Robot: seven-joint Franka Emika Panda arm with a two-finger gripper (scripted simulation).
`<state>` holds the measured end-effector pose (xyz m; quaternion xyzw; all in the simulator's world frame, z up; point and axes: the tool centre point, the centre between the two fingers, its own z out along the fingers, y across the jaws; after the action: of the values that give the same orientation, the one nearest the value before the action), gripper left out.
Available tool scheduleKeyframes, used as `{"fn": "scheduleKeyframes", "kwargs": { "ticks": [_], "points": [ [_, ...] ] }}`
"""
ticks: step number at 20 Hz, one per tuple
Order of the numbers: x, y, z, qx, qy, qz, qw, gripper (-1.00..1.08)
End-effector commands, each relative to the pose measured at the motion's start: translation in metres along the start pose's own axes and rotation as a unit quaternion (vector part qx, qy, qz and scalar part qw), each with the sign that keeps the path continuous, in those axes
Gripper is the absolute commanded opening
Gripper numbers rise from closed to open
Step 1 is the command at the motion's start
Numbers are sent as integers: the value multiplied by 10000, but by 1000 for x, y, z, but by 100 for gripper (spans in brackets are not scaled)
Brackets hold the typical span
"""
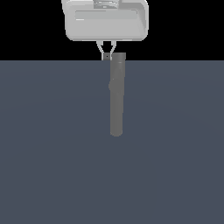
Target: Turn on the faucet by rotating a designated handle.
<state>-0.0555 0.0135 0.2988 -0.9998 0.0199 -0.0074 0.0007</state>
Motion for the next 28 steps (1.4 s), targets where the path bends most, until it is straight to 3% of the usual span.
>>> {"fn": "scheduleKeyframes", "kwargs": {
  "ticks": [1,5,6,16,17,18,28],
  "points": [
    [-11,21,-1,-8,-56,91,9999,-100],
    [-18,35,-2,-9,-72,92,9999,-100],
    [-11,13,0,-1,-32,-80,10000,-100],
    [4,76,-2,-10,-72,83,9999,-100],
    [4,76,-2,-10,-72,83,9999,-100],
    [-5,43,0,27,-160,-165,9997,-100],
    [28,70,0,5,-111,-18,9999,-100]
  ]
}}
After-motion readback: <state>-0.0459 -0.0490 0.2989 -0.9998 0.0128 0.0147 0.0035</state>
